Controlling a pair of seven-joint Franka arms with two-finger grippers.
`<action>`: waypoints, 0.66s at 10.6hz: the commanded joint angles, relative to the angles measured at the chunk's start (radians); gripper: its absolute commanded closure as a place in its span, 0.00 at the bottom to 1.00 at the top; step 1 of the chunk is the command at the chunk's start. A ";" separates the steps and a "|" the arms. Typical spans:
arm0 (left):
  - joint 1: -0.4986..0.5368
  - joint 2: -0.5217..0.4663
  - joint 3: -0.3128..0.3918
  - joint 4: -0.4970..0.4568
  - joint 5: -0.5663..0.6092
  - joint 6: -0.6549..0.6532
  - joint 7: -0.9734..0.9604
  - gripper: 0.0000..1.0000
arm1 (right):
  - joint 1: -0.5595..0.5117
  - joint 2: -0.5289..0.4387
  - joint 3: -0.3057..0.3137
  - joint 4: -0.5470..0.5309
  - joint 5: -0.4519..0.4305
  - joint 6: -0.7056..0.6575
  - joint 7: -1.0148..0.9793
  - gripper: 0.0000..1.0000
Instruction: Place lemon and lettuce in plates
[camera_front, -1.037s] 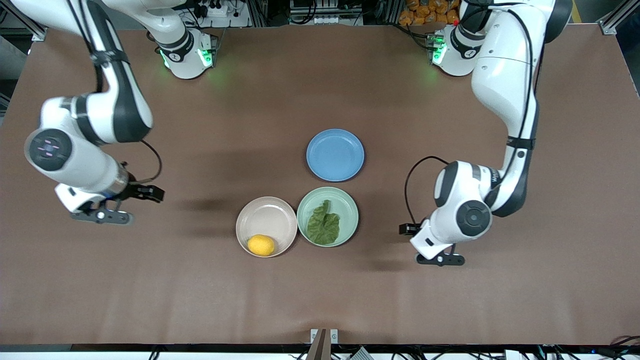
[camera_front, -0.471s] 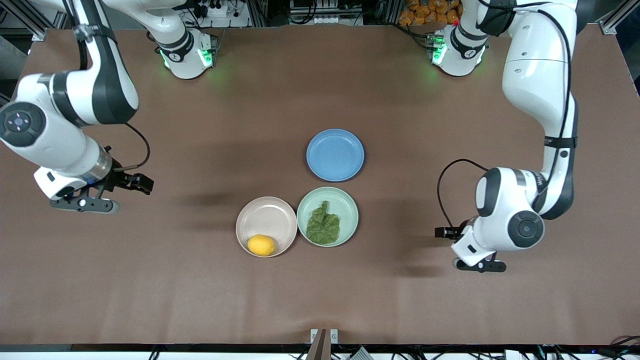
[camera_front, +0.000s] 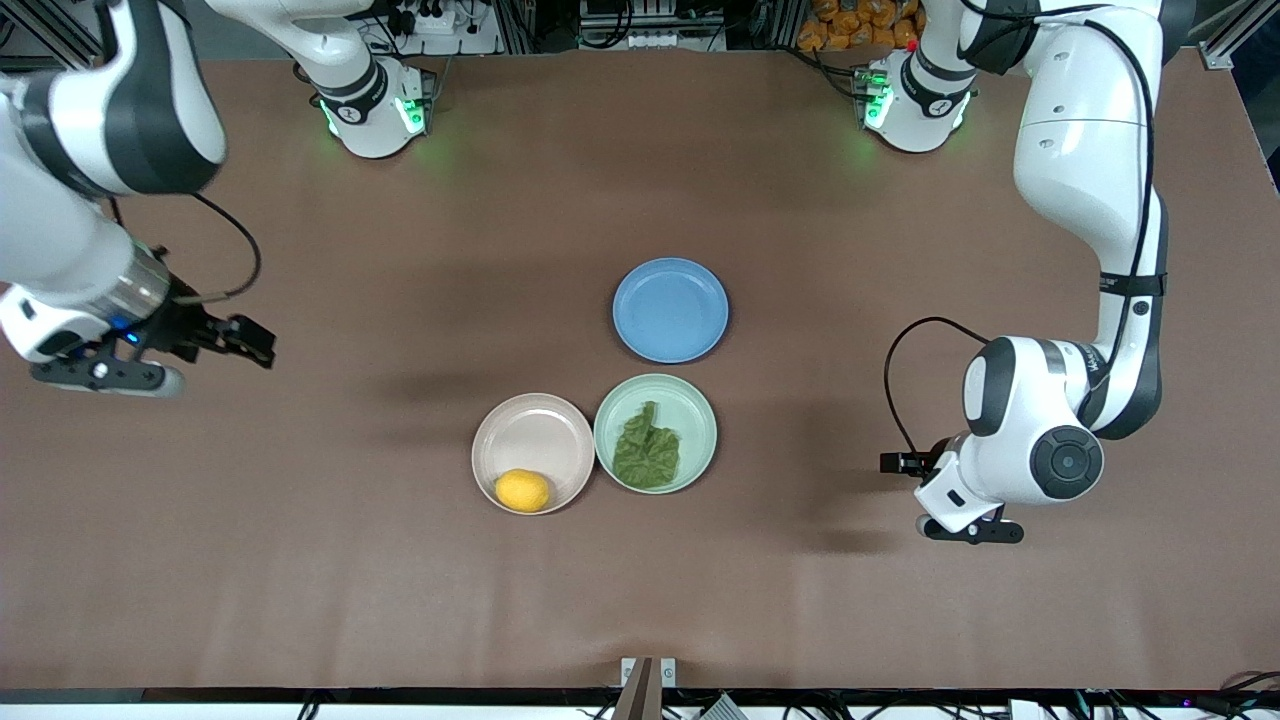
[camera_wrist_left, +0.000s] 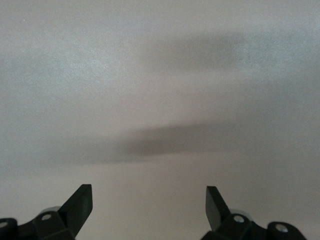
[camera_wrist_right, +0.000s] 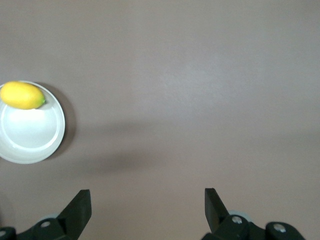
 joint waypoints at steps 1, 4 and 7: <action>0.022 -0.081 -0.011 -0.033 0.025 -0.058 0.002 0.00 | -0.047 -0.040 0.009 0.063 0.023 -0.108 -0.085 0.00; 0.054 -0.156 -0.011 -0.060 0.025 -0.064 0.015 0.00 | -0.069 -0.076 0.009 0.109 0.021 -0.151 -0.176 0.00; 0.059 -0.228 -0.009 -0.062 0.025 -0.167 -0.003 0.00 | -0.064 -0.071 0.005 0.191 0.021 -0.286 -0.185 0.00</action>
